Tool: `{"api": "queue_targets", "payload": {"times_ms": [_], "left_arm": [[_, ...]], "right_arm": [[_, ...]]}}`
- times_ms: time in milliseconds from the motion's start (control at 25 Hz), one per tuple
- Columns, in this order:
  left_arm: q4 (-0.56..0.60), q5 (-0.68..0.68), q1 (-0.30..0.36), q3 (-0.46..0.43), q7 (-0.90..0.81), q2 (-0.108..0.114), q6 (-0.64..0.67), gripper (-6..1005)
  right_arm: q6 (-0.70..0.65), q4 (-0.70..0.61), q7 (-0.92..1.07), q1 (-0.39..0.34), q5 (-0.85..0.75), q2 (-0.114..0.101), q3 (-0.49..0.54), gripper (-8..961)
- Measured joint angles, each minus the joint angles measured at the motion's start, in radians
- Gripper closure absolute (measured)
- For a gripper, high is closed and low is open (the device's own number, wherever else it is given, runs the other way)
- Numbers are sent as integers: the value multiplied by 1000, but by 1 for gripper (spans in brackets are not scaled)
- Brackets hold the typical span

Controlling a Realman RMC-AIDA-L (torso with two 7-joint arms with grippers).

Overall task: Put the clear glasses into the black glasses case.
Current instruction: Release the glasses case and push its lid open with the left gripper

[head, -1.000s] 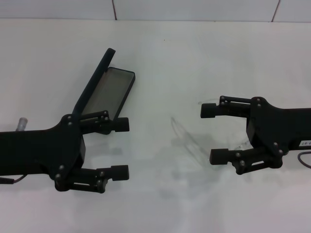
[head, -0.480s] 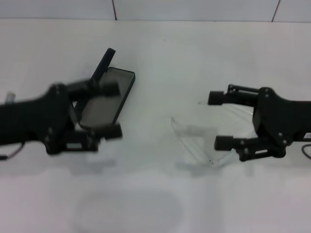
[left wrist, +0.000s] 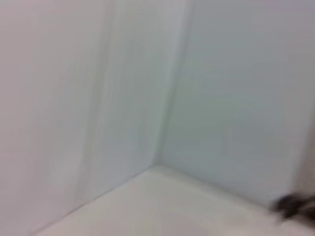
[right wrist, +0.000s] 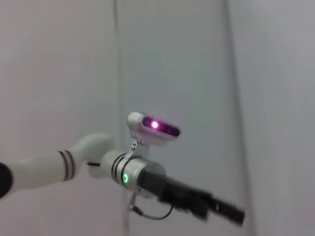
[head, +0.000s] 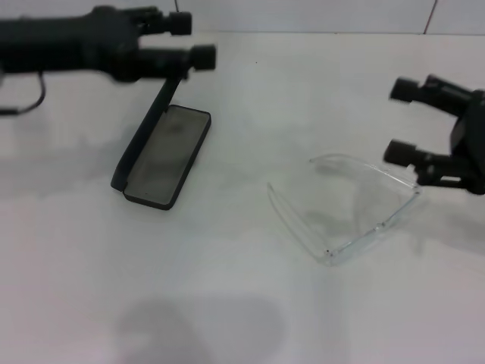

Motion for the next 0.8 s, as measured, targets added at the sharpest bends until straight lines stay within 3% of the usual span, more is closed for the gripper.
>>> {"api": "queue_targets", "payload": {"times_ms": [280, 560, 800], "left_arm": [[83, 427, -166, 121, -313, -26, -220, 195], [97, 684, -244, 246, -535, -34, -294, 238], [98, 843, -267, 356, -697, -31, -279, 236]], "right_arm": [[14, 33, -46, -27, -5, -7, 146, 69], [66, 62, -74, -52, -2, -35, 167, 69], [88, 75, -123, -61, -2, -31, 168, 69]]}}
